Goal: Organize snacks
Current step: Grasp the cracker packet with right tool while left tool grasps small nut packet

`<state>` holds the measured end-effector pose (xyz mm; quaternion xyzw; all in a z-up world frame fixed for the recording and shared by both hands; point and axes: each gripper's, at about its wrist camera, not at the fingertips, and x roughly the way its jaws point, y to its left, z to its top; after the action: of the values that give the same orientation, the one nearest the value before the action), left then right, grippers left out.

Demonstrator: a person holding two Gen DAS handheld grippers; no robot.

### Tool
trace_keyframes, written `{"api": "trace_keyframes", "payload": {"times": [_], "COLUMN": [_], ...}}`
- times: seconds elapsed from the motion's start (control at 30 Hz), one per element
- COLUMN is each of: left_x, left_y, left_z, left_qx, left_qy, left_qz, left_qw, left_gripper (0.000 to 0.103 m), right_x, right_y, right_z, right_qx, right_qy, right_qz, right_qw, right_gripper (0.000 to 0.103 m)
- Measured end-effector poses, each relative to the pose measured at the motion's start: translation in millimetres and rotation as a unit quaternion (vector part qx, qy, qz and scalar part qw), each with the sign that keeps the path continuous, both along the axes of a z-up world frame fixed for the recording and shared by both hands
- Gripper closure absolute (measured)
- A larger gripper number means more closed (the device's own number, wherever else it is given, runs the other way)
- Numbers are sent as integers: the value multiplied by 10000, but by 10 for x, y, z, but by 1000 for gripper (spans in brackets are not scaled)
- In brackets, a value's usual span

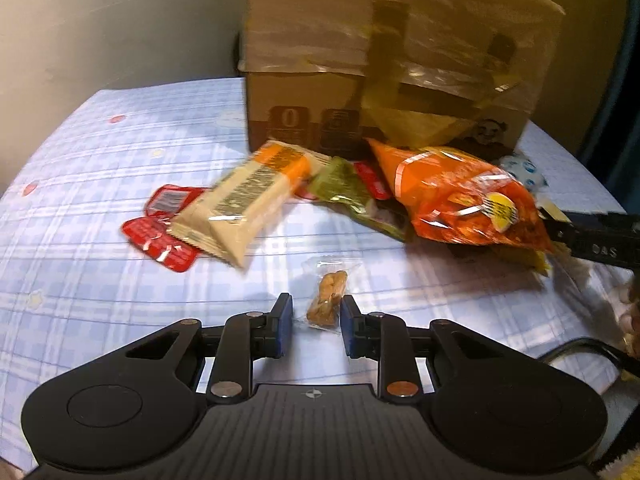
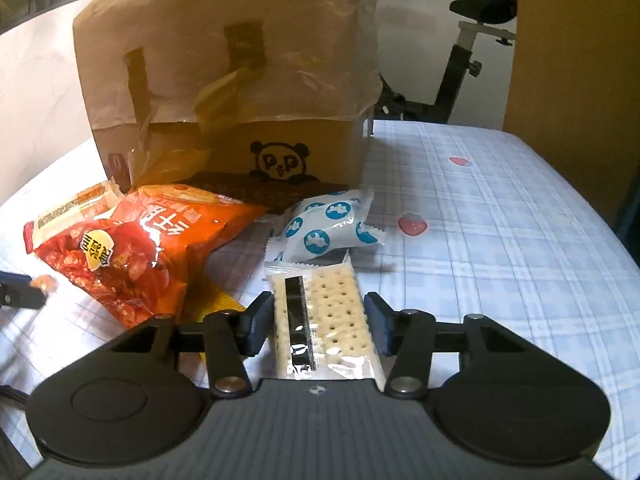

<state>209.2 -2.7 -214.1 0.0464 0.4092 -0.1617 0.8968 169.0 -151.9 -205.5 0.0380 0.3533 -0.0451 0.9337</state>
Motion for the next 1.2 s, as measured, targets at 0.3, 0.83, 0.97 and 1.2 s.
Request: {"api": "trace_keyframes", "payload": {"times": [0.3,0.83,0.97,1.2], "left_x": [35,123,170,212], "left_y": [33,16,-40,-109], "left_z": [17,10,8,6], "left_qx": [77,137,239,356], "left_qy": [-58,15,44,55], "left_qz": [192,102,4,-96], "left_qw": [9998,9999,9997,9993], "left_gripper": [76,76,75,75], "right_x": [-13,-13,15,13], "right_y": [-10,-115,-147,-108], "right_z": [-7,69,92,33], "right_qx": [37,254,351,295], "right_qy": [14,118,119,200], "right_qz": [-93,-201,-288,-277], "right_qw": [9999,9994,9989,9990], "right_gripper": [50,53,53,53]}}
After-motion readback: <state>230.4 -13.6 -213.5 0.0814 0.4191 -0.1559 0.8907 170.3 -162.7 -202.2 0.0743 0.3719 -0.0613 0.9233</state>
